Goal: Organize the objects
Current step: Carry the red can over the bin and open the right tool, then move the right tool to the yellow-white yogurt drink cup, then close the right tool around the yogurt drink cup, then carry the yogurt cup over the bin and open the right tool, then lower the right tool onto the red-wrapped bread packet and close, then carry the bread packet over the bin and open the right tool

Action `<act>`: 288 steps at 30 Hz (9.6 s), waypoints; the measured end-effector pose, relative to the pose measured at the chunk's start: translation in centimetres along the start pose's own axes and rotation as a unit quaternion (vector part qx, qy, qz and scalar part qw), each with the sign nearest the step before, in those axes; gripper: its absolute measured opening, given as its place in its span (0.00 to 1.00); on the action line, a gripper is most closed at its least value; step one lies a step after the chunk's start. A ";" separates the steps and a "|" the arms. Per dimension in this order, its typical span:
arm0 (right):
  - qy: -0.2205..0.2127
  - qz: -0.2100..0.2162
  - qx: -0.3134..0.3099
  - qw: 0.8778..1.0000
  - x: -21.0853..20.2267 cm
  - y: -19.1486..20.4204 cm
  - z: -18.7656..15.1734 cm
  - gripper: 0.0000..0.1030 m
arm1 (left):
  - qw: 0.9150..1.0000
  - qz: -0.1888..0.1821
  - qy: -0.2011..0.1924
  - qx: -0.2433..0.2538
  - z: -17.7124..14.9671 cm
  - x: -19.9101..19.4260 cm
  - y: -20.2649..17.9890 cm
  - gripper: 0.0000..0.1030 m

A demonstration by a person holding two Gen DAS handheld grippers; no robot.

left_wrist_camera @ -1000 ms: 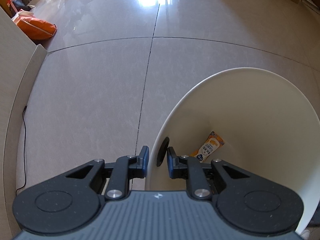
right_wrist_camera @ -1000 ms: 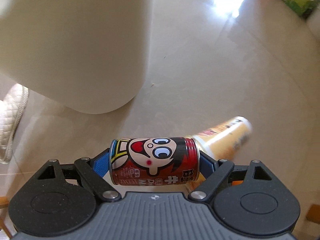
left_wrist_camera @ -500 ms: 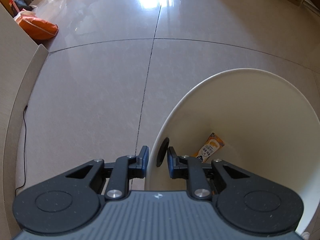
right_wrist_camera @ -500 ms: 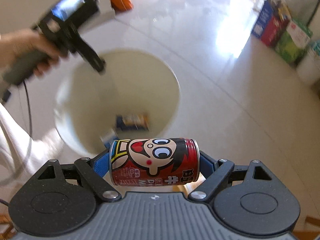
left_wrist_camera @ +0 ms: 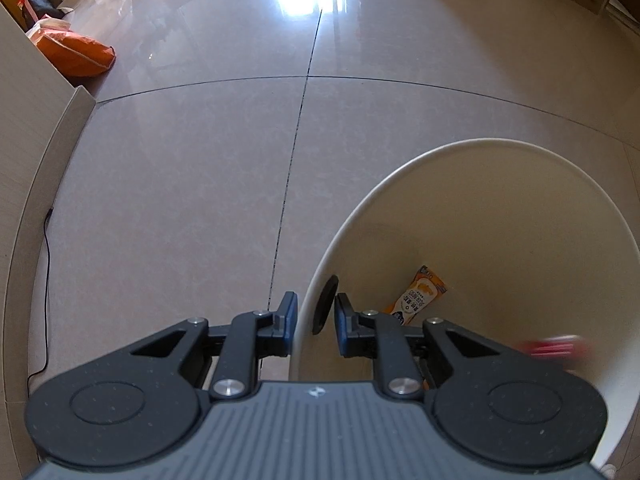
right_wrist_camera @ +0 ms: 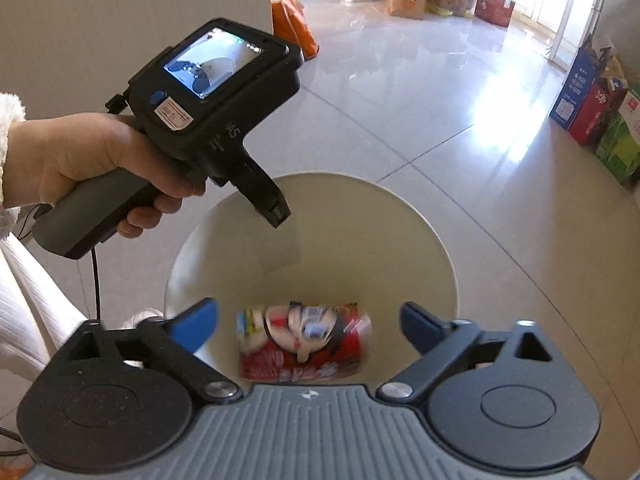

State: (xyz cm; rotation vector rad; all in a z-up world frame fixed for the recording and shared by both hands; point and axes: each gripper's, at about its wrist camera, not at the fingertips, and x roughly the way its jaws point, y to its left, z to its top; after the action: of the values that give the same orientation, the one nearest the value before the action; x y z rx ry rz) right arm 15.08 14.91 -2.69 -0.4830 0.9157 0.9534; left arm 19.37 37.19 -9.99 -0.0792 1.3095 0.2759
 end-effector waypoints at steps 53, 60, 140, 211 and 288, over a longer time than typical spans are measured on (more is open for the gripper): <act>0.055 -0.083 0.472 0.876 17.1 -23.1 -21.5 1.00 | 1.000 0.007 0.008 0.014 0.2 0.5 -0.7 0.18; 0.044 -0.071 0.523 0.848 21.0 -24.7 -20.5 1.00 | 1.000 0.009 0.008 0.015 0.2 0.5 -0.9 0.18; 0.079 -0.008 0.201 0.976 5.0 -3.6 2.1 1.00 | 0.999 -0.030 0.033 -0.008 0.8 1.0 0.9 0.16; 0.270 -0.011 0.298 0.915 23.9 -10.1 -32.0 1.00 | 0.999 -0.018 0.031 0.001 0.2 1.0 0.1 0.16; 0.093 -0.034 0.157 0.983 1.7 1.6 -2.5 0.56 | 0.999 -0.028 0.032 -0.006 0.1 1.1 0.3 0.16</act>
State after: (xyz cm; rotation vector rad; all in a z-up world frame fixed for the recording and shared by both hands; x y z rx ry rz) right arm 13.03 14.77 -5.41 -0.3344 1.1890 0.6925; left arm 19.67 37.72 -10.99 -0.1362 1.3664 0.2359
